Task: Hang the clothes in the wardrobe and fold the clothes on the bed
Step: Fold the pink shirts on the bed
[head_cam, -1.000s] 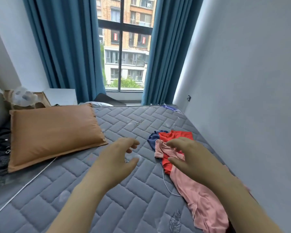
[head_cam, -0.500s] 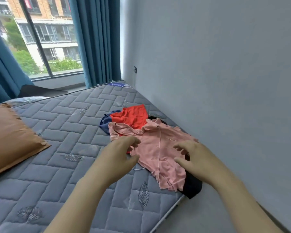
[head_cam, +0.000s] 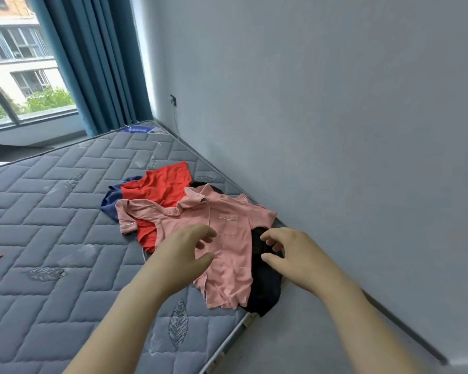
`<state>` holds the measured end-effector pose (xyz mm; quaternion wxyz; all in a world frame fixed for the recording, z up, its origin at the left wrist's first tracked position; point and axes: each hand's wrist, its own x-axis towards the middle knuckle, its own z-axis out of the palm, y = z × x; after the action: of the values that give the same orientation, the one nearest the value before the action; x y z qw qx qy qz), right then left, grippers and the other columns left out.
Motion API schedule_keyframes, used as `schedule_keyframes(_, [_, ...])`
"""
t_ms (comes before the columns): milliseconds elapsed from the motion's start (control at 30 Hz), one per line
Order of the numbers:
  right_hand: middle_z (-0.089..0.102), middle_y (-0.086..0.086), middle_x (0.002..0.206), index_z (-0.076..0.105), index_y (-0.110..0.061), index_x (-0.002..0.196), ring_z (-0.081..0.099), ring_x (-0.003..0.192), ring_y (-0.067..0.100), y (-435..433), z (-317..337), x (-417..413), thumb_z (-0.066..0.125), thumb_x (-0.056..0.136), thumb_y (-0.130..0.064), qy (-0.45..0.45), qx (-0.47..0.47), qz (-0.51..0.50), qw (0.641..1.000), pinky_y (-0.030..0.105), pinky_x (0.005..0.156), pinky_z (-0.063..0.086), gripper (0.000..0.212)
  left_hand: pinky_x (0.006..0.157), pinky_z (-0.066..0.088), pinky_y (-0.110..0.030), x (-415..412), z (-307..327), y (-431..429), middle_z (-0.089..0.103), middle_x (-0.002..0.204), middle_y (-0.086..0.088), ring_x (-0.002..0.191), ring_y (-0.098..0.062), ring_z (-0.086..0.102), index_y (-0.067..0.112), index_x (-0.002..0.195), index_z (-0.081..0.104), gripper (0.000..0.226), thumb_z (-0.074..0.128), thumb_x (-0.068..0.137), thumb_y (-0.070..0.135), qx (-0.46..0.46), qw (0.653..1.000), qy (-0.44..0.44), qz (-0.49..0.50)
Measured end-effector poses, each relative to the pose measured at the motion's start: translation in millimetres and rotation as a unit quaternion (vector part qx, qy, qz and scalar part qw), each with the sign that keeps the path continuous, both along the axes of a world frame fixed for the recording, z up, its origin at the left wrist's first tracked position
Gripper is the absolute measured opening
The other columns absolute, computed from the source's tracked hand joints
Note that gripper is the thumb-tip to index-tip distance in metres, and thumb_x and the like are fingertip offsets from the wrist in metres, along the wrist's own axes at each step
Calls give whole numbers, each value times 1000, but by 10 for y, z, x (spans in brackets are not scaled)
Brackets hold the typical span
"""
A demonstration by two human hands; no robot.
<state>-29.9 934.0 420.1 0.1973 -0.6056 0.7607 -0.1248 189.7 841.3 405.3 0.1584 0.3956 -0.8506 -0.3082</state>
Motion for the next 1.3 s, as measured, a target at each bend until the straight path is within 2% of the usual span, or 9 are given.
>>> schedule_keyframes(200, [60,-7,114,60,-25,121,57,98,9,52,-252,-640,60,88,-30,-6,14,-4,1000,27,86,49,34,85,47,-24,-757,-198,-42,63,103,11,94,-5,59,23,113,62,31,66,83,16,14,999,-17,-24])
schedule_keyframes(400, [59,-9,118,58,-27,125,56,102,7,199,-541,-1028,58,90,-30,-19,48,-31,998,20,79,43,35,75,41,-9,-1108,-462,-141,61,104,12,91,-1,58,25,110,61,27,64,84,17,37,995,-66,-57])
schedule_keyframes(567, [59,-7,116,58,-25,125,55,103,9,192,-726,-1219,57,91,-28,-41,47,-63,996,27,89,47,35,75,43,-13,-1429,-658,-299,60,101,12,89,-2,58,23,109,61,26,64,84,16,52,991,-90,-88])
schedule_keyframes(700, [59,-8,114,59,-24,124,55,102,7,124,-927,-1355,58,90,-26,-51,35,-87,994,23,88,45,34,79,44,-17,-1720,-838,-476,61,102,12,90,-5,57,21,113,61,30,64,84,17,52,985,-114,-116])
schedule_keyframes(867, [59,-9,112,59,-24,122,56,99,7,-59,-1261,-1494,59,90,-26,-57,17,-112,992,24,87,47,32,83,47,-23,-1878,-1168,-732,61,104,12,92,-6,58,21,115,61,30,62,85,18,44,982,-134,-126])
schedule_keyframes(967, [58,-8,106,60,-23,120,58,94,12,-235,-1543,-1535,59,89,-26,-39,-4,-112,993,28,83,48,30,84,48,-26,-1928,-1464,-872,61,105,12,92,-6,58,23,115,60,31,61,85,17,29,982,-135,-125])
schedule_keyframes(1067, [57,-9,104,59,-24,120,56,89,10,-434,-1942,-1505,59,90,-27,-35,-28,-114,993,29,82,49,31,82,47,-22,-1927,-1872,-1019,61,105,12,92,-6,58,23,115,60,31,62,84,17,16,982,-133,-132])
schedule_keyframes(1200, [59,-10,112,59,-26,121,57,96,8,-690,-2680,-1362,59,90,-27,-42,-54,-115,991,28,85,50,31,83,48,-24,-1776,-2622,-1295,60,103,15,90,-2,58,26,113,60,29,62,85,20,9,983,-126,-134])
schedule_keyframes(1300, [59,-9,109,59,-26,120,57,96,9,-923,-3299,-1195,58,90,-26,-31,-72,-132,988,29,85,49,30,82,46,-20,-1579,-3281,-1606,60,103,14,89,-2,57,25,113,60,29,61,84,19,-7,983,-116,-144])
